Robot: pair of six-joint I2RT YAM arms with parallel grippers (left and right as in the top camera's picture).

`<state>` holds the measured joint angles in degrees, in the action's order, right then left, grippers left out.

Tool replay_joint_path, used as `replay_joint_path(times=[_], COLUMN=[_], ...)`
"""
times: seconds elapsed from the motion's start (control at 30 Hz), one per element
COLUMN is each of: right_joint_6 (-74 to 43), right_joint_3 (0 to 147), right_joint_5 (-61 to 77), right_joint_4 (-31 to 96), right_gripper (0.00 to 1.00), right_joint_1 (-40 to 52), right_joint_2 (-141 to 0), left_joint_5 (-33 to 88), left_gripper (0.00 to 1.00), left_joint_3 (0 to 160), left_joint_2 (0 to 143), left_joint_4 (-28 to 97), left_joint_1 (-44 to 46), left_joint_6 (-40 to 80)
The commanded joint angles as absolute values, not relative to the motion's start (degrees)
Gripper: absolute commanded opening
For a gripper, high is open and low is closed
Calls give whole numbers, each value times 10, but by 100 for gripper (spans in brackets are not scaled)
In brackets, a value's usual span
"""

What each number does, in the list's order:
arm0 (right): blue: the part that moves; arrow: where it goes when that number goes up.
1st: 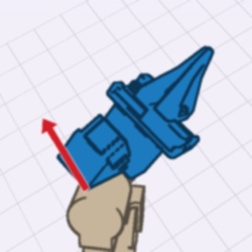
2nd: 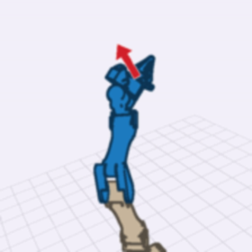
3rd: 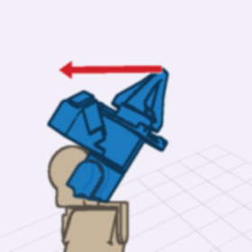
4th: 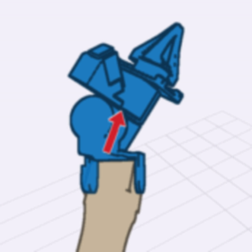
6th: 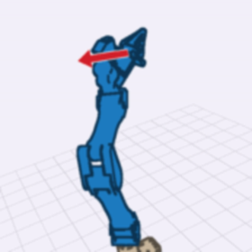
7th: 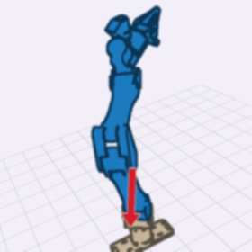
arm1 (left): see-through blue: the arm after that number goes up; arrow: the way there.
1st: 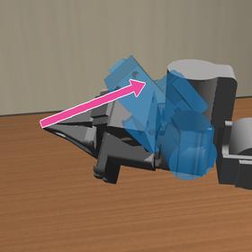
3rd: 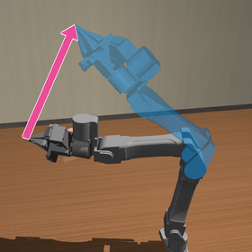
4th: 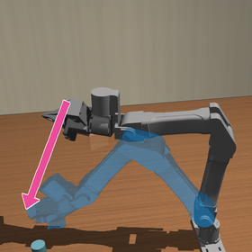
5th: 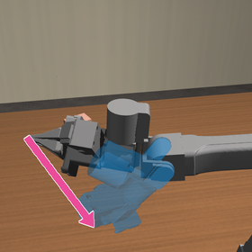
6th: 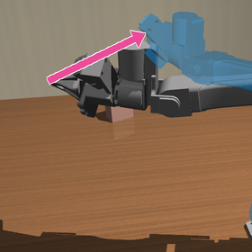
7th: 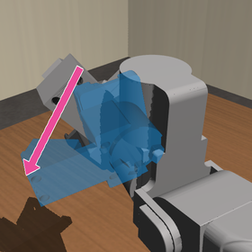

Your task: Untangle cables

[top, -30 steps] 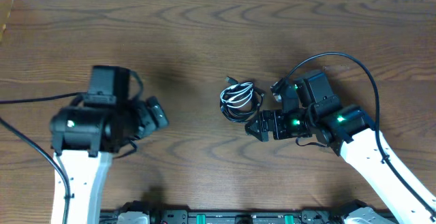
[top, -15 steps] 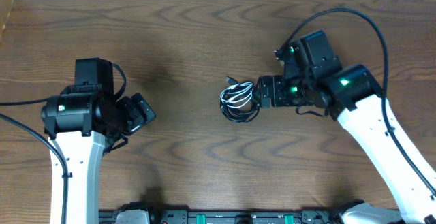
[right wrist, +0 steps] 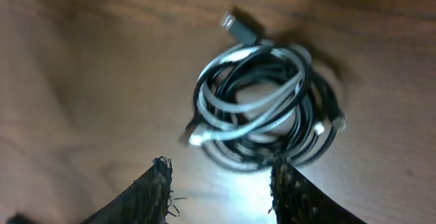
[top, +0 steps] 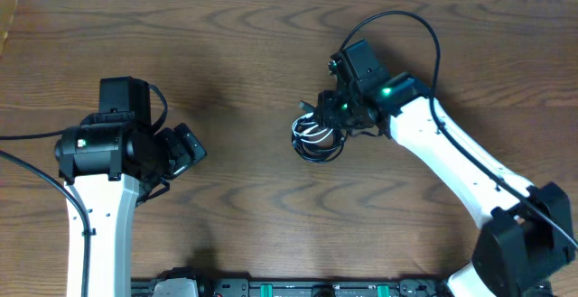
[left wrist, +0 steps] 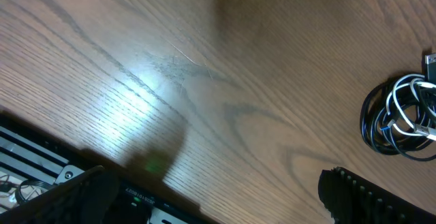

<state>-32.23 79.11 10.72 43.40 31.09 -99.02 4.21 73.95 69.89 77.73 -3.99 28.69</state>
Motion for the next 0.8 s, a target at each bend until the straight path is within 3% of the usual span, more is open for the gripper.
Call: replay_joint_path(times=[0.0, 0.13, 0.53, 0.77], right_joint_6=[-384, -398, -444, -444], right_joint_3=[797, 797, 797, 797], right_joint_5=[38, -9, -5, 43], right_joint_4=[426, 426, 400, 375], right_gripper=[46, 52, 39, 49], right_joint_1=[308, 301, 262, 274], right_joint_2=[-1014, -1038, -1060, -1066], left_joint_5=[41, 41, 41, 41], left_gripper=[99, 99, 99, 99], left_joint_3=[738, 738, 738, 738], left_joint_2=[700, 700, 700, 700], left_joint_4=[779, 779, 779, 779], left_joint_1=[-42, -42, -42, -42], left_joint_6=[292, 292, 292, 292])
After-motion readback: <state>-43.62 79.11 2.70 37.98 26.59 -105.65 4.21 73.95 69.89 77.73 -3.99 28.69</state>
